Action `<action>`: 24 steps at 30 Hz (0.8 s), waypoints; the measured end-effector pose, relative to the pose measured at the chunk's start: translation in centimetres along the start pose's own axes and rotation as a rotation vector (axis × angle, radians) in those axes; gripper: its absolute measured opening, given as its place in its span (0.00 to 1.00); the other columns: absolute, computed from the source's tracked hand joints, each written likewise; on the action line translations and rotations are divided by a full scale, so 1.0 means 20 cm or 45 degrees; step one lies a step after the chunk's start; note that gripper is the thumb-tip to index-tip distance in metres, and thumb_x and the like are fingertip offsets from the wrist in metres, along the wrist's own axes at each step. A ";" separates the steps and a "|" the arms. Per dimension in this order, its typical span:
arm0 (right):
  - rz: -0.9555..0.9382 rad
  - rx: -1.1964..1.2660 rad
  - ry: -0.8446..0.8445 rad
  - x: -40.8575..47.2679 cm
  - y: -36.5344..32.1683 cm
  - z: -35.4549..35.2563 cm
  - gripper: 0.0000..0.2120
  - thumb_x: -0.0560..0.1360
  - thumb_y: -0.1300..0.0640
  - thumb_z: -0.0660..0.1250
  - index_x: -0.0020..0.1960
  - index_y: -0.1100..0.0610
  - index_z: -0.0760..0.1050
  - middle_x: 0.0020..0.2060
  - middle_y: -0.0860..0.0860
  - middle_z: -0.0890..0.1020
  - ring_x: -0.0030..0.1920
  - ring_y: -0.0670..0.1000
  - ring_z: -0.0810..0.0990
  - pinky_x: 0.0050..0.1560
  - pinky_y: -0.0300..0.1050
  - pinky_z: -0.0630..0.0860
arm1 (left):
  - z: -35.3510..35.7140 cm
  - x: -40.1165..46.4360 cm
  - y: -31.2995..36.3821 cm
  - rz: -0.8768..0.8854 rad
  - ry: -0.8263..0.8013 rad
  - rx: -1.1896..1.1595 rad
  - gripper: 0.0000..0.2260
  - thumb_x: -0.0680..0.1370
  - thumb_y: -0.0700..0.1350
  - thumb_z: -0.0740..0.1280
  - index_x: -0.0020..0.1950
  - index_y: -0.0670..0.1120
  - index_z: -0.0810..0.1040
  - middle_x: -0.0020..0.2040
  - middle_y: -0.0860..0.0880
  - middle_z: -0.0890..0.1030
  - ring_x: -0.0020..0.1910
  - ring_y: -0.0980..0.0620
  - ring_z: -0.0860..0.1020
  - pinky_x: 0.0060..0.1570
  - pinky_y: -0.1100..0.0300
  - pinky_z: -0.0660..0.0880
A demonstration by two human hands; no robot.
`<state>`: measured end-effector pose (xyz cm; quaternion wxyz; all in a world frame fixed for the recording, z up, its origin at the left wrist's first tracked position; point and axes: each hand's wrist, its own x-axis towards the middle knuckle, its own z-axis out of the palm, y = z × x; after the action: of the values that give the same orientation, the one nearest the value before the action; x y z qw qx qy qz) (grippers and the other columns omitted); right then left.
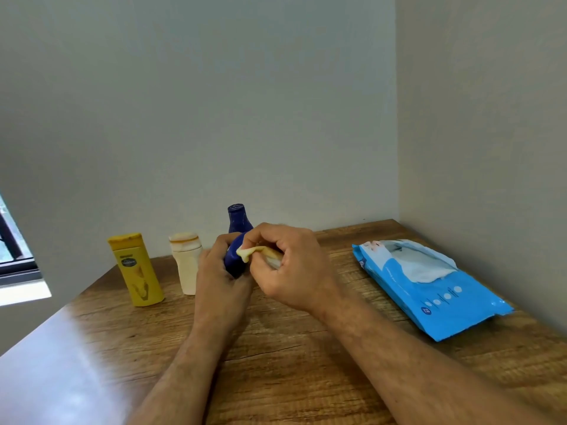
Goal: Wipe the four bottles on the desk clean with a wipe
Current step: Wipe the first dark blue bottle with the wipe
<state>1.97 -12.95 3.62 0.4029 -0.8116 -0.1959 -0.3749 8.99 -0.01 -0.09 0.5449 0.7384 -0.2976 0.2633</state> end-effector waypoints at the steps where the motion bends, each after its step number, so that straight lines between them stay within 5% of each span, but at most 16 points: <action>1: 0.031 0.021 0.036 0.01 0.00 0.00 0.07 0.73 0.61 0.68 0.50 0.52 0.80 0.43 0.46 0.82 0.41 0.44 0.80 0.41 0.37 0.80 | 0.00 0.00 0.01 -0.001 -0.008 -0.026 0.17 0.74 0.41 0.73 0.57 0.59 0.77 0.49 0.48 0.82 0.49 0.48 0.80 0.52 0.43 0.80; 7: 0.146 0.042 0.177 0.02 0.04 -0.03 0.06 0.76 0.61 0.67 0.51 0.52 0.79 0.40 0.43 0.81 0.40 0.41 0.80 0.36 0.32 0.76 | -0.01 -0.01 0.09 -0.036 -0.053 -0.274 0.18 0.66 0.38 0.68 0.52 0.56 0.77 0.40 0.49 0.80 0.39 0.41 0.78 0.40 0.41 0.78; 11: 0.168 0.060 0.114 0.01 0.03 -0.02 0.06 0.78 0.59 0.66 0.51 0.52 0.79 0.41 0.43 0.81 0.40 0.41 0.80 0.36 0.31 0.75 | -0.02 -0.03 0.11 -0.175 0.025 -0.558 0.20 0.65 0.44 0.72 0.56 0.52 0.75 0.44 0.49 0.82 0.43 0.47 0.82 0.41 0.57 0.80; 16: 0.220 0.174 0.219 0.03 0.02 -0.02 0.03 0.79 0.57 0.67 0.49 0.51 0.80 0.42 0.43 0.82 0.42 0.41 0.79 0.38 0.32 0.75 | -0.04 0.00 0.11 -0.307 0.110 -0.864 0.36 0.66 0.43 0.78 0.69 0.54 0.65 0.56 0.44 0.80 0.50 0.48 0.83 0.44 0.54 0.81; 19: 0.315 0.339 0.124 0.02 0.01 -0.02 0.02 0.79 0.52 0.68 0.48 0.49 0.80 0.43 0.46 0.82 0.42 0.47 0.80 0.35 0.39 0.78 | -0.04 -0.01 0.13 -0.292 0.123 -0.852 0.28 0.71 0.42 0.78 0.64 0.57 0.68 0.56 0.42 0.82 0.50 0.44 0.83 0.42 0.50 0.82; 21: 0.389 0.416 0.070 0.02 0.01 -0.01 0.03 0.79 0.50 0.68 0.49 0.48 0.79 0.44 0.51 0.81 0.42 0.53 0.82 0.32 0.40 0.78 | -0.03 -0.01 0.13 -0.246 0.126 -0.761 0.14 0.73 0.48 0.74 0.57 0.52 0.77 0.61 0.48 0.80 0.59 0.43 0.81 0.47 0.49 0.82; 24: 0.410 0.461 0.041 0.02 0.00 -0.01 0.03 0.79 0.50 0.68 0.50 0.49 0.79 0.45 0.53 0.81 0.38 0.50 0.81 0.29 0.38 0.77 | -0.04 0.00 0.12 -0.180 0.164 -0.494 0.06 0.79 0.52 0.67 0.50 0.56 0.84 0.67 0.65 0.73 0.73 0.62 0.67 0.64 0.57 0.74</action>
<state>2.16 -13.16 3.90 0.5996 -0.7408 -0.1215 -0.2776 7.13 0.12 1.68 0.7118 0.6205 -0.2547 0.2087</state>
